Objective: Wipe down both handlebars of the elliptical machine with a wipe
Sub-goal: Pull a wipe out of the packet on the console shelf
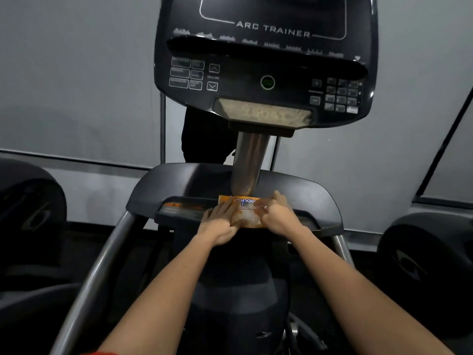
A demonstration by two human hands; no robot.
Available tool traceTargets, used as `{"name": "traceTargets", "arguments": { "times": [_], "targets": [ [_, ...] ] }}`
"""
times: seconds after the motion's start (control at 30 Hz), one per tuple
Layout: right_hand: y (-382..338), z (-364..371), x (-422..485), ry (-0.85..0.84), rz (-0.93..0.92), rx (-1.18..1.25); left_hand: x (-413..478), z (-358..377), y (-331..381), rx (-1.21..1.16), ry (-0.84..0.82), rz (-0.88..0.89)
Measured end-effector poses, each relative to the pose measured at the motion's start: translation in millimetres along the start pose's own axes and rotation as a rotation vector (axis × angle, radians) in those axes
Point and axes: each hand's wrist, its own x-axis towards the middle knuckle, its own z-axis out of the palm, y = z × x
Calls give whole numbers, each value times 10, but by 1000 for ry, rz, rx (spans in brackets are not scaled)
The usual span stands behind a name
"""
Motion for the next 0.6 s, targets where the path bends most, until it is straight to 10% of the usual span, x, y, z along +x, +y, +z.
{"name": "traceTargets", "arguments": {
  "times": [0.37, 0.6],
  "targets": [
    [-240, 49, 497, -69, 18, -399, 59, 116, -27, 41, 74, -34],
    [-261, -41, 433, 205, 120, 478, 74, 101, -34, 69, 51, -39]
  ]
}}
